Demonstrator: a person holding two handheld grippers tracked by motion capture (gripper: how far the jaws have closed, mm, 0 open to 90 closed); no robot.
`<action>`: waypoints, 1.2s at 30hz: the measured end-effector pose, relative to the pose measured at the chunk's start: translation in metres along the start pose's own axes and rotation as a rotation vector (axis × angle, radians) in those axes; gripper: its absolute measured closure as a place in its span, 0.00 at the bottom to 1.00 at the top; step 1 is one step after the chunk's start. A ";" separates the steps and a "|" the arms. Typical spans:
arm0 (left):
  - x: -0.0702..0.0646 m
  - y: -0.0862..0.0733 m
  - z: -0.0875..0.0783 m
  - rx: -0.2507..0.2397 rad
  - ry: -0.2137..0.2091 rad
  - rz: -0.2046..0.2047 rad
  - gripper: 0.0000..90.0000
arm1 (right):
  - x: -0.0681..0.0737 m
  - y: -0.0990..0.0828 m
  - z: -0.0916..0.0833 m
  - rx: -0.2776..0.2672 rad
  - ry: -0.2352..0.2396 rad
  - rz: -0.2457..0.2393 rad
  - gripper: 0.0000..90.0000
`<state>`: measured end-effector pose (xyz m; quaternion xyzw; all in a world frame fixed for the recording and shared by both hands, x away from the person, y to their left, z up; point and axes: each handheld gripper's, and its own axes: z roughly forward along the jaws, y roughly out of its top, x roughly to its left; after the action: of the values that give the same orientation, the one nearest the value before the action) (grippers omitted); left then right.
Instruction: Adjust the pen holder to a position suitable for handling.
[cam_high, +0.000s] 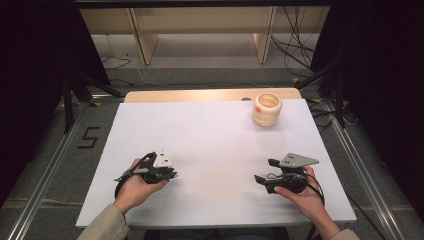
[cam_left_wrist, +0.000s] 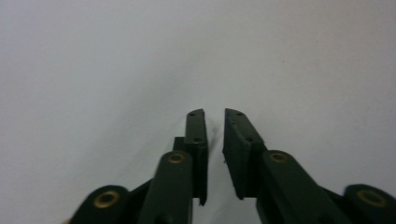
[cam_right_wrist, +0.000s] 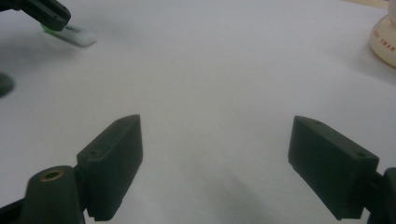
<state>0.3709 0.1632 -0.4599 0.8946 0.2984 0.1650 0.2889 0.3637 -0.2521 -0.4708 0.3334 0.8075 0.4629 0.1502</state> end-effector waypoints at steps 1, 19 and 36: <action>0.000 0.000 0.000 0.000 0.000 0.000 0.96 | 0.000 0.000 0.000 0.000 0.000 0.000 0.21; -0.009 0.001 0.025 0.063 0.020 0.018 0.99 | 0.001 0.000 0.000 0.000 0.004 -0.001 0.21; 0.000 0.007 0.033 0.054 0.067 -0.009 1.00 | 0.001 0.000 0.000 0.000 0.006 -0.003 0.21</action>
<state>0.3895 0.1451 -0.4807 0.8947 0.3162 0.1857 0.2550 0.3630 -0.2515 -0.4709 0.3309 0.8084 0.4635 0.1487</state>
